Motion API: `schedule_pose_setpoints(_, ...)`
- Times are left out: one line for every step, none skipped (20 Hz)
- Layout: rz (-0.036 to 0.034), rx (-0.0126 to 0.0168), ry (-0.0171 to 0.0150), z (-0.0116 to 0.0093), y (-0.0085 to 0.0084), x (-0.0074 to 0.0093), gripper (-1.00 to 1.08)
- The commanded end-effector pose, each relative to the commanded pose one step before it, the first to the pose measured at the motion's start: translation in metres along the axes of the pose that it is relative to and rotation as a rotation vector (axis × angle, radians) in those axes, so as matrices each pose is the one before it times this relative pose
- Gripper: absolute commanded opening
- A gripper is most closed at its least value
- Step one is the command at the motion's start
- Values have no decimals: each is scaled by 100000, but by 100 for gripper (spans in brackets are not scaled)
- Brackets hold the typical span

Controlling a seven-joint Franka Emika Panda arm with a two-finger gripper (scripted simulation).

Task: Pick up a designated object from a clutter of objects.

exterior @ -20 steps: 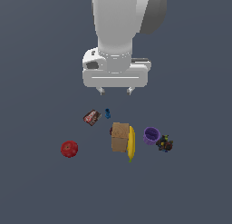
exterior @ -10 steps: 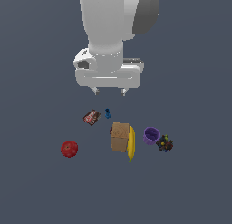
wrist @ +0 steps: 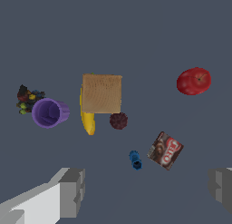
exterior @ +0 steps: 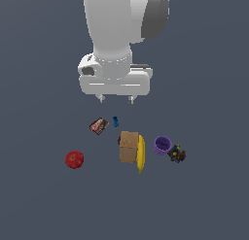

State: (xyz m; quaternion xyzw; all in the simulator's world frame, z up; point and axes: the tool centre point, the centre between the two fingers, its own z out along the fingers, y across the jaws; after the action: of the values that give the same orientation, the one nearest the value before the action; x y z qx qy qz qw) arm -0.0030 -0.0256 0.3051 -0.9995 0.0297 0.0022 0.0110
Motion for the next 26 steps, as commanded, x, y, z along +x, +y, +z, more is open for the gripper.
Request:
schedule_pose_setpoints(-2427,-429,-88,455,80,108,100)
schedule_pose_setpoints(-1344,-232,-31,232,28,58,100)
schedule_pose_setpoints(-1496,-253,-39,257,29,62,100)
schedule_pose_setpoints(-1636,-269,-45,282,33,66,100)
schedule_pose_setpoints(-1777,-284,-51,308,39,70,100)
schedule_pose_setpoints(-1923,-297,-59,334,43,74,100)
schedule_pose_setpoints(-2079,-311,-69,359,43,76,100)
schedule_pose_setpoints(-2236,-321,-78,385,44,78,100)
schedule_pose_setpoints(-2390,-329,-88,411,45,79,100)
schedule_pose_setpoints(-2545,-333,-98,437,46,80,100)
schedule_pose_setpoints(-2704,-335,-108,463,45,81,100)
schedule_pose_setpoints(-2863,-334,-117,489,44,81,100)
schedule_pose_setpoints(-2965,-324,-123,505,41,78,100)
schedule_pose_setpoints(-2975,-302,-125,505,38,74,100)
schedule_pose_setpoints(-2985,-281,-125,505,33,70,100)
schedule_pose_setpoints(-2993,-259,-124,504,28,66,100)
schedule_pose_setpoints(-3001,-238,-121,504,23,62,100)
schedule_pose_setpoints(-3007,-217,-117,503,19,59,100)
schedule_pose_setpoints(-3014,-196,-112,502,13,56,100)
schedule_pose_setpoints(-3022,-176,-106,502,8,54,100)
schedule_pose_setpoints(-3027,-156,-99,500,3,51,100)
schedule_pose_setpoints(-3033,-137,-90,499,-3,49,100)
schedule_pose_setpoints(-3040,-119,-80,498,-9,48,100)
schedule_pose_setpoints(-3045,-101,-69,497,-15,47,100)
schedule_pose_setpoints(-3049,-83,-58,495,-20,46,100)
schedule_pose_setpoints(-3055,-67,-45,494,-26,46,100)
